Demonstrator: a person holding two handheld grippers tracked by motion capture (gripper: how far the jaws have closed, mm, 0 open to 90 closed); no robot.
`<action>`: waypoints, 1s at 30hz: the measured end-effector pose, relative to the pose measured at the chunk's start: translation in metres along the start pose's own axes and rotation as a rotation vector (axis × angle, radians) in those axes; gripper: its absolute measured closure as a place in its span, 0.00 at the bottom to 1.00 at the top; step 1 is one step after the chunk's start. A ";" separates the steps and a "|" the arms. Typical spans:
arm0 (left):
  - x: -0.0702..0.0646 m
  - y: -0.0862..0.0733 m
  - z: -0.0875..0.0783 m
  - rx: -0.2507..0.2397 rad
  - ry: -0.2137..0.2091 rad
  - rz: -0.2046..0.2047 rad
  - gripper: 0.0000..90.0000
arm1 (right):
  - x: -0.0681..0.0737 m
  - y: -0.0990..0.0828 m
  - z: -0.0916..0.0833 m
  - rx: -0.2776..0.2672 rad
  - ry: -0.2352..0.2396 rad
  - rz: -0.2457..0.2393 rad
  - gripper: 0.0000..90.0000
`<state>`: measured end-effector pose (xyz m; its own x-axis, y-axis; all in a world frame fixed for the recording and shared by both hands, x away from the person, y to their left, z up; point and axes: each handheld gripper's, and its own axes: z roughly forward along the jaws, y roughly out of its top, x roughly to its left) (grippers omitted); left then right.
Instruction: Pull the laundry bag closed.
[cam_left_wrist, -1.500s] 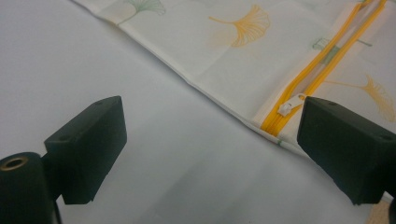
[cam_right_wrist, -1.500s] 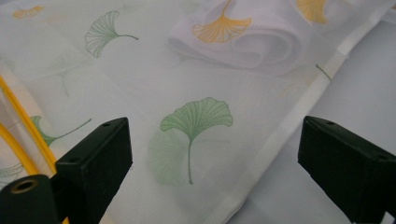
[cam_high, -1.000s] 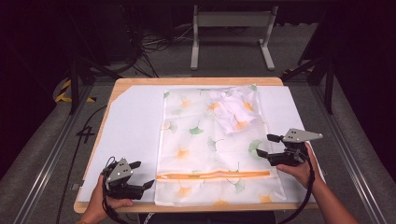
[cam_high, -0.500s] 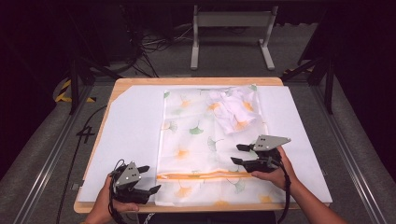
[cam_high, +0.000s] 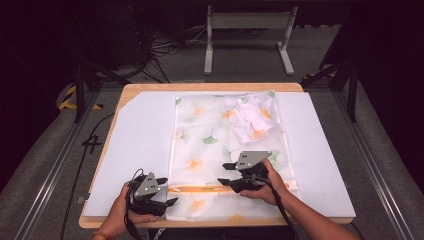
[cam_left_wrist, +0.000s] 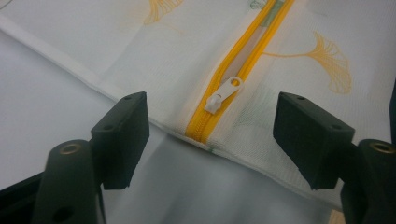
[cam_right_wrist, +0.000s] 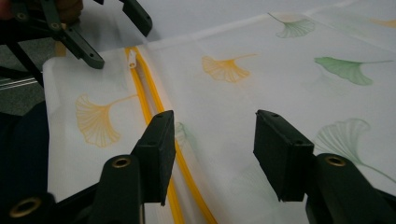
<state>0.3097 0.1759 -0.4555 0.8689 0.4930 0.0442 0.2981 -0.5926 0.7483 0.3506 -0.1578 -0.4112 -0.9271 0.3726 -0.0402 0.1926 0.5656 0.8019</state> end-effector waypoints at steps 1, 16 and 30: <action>0.000 0.000 0.000 0.000 0.004 0.004 0.37 | 0.003 0.002 0.006 0.004 0.009 -0.008 0.56; 0.005 -0.002 -0.008 -0.031 -0.020 0.039 0.96 | 0.026 0.026 0.053 0.004 0.097 -0.054 0.79; -0.017 -0.010 -0.010 0.021 -0.107 0.106 1.00 | 0.047 0.044 0.095 0.060 0.138 -0.022 0.75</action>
<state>0.2885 0.1800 -0.4571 0.9327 0.3571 0.0508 0.2096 -0.6512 0.7293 0.3463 -0.0458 -0.4344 -0.9659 0.2572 0.0281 0.1865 0.6169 0.7646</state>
